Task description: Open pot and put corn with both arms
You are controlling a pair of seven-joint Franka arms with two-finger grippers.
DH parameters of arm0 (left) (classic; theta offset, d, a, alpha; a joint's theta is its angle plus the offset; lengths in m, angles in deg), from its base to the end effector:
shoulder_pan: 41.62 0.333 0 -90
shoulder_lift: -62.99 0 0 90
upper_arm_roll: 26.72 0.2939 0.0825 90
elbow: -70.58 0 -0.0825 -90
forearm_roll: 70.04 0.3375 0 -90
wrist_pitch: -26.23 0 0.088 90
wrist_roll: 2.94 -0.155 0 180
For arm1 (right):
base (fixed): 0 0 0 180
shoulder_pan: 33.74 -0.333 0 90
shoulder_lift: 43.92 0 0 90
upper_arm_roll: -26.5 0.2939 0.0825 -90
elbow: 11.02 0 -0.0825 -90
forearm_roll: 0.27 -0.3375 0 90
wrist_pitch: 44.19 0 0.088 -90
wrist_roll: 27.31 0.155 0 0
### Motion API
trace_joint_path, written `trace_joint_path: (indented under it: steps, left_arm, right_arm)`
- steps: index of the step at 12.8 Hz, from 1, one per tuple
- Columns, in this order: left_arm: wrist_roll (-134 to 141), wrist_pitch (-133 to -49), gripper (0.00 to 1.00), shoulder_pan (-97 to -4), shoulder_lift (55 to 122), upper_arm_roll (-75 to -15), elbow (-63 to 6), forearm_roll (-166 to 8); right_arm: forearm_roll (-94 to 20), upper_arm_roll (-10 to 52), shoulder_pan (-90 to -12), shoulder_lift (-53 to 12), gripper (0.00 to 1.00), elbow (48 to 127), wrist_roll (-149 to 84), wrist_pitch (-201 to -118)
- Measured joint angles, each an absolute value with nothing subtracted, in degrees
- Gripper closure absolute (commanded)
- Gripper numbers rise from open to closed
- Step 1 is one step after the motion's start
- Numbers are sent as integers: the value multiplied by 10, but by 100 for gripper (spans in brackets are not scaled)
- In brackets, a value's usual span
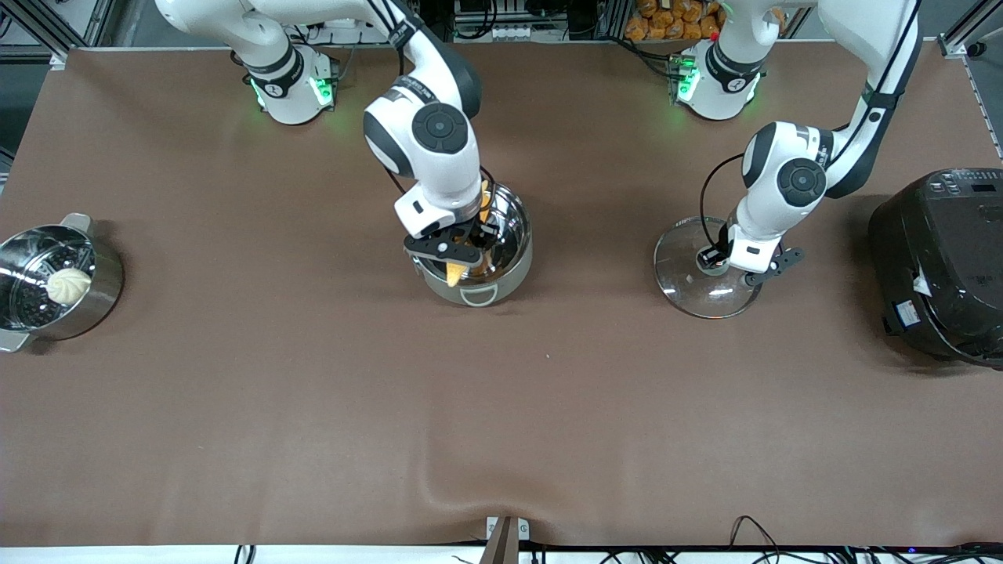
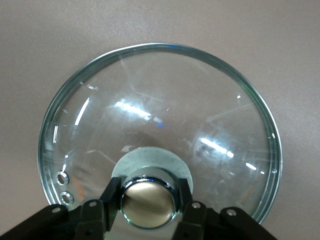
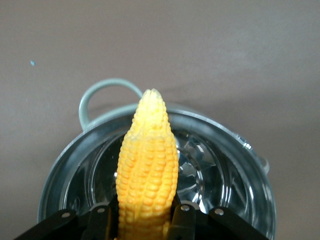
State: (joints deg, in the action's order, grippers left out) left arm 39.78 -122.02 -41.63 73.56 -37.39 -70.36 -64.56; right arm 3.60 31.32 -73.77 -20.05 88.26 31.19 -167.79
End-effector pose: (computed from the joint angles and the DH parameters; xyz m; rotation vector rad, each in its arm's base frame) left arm 0.4398 -0.0858 0.1912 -3.0163 -0.7361 0.0628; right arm 0.4395 0.4250 0.2994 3.1181 -0.3262 0.0371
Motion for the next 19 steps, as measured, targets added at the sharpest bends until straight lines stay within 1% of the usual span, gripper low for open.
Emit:
trace_joint_path:
  steps: [1, 3, 5, 7, 8, 9, 11, 12, 16, 19]
  left_arm:
    - [398, -1221, 0, -416, 735, -374, -704, -646]
    - [398, -1221, 0, -417, 735, -376, -705, -646]
    - [398, -1211, 0, -417, 727, -380, -692, -646]
    - [398, -1150, 0, -417, 703, -391, -654, -646]
    - [398, -1105, 0, -417, 687, -396, -627, -646]
    - [398, -1054, 0, -417, 670, -399, -595, -646]
    - [396, -951, 0, -417, 648, -406, -521, -646]
    - [391, -910, 0, -418, 644, -408, -484, -646]
    - [353, -795, 0, -418, 645, -409, -362, -646]
    - [320, -722, 0, -416, 645, -408, -269, -646]
  right_arm:
    - [36, 313, -745, -201, 74, 893, 312, -1692]
    - [36, 313, -755, -201, 73, 916, 315, -1729]
    - [36, 313, -758, -201, 66, 926, 320, -1740]
    - [36, 312, -758, -201, 51, 926, 320, -1741]
    - [36, 312, -758, -201, 26, 926, 320, -1741]
    - [36, 312, -758, -201, 16, 926, 320, -1741]
    - [37, 311, -758, -201, 12, 926, 320, -1741]
    - [37, 311, -758, -201, 0, 927, 320, -1741]
    - [38, 311, -758, -204, 0, 927, 320, -1746]
    - [40, 297, -739, -239, 0, 921, 313, -1744]
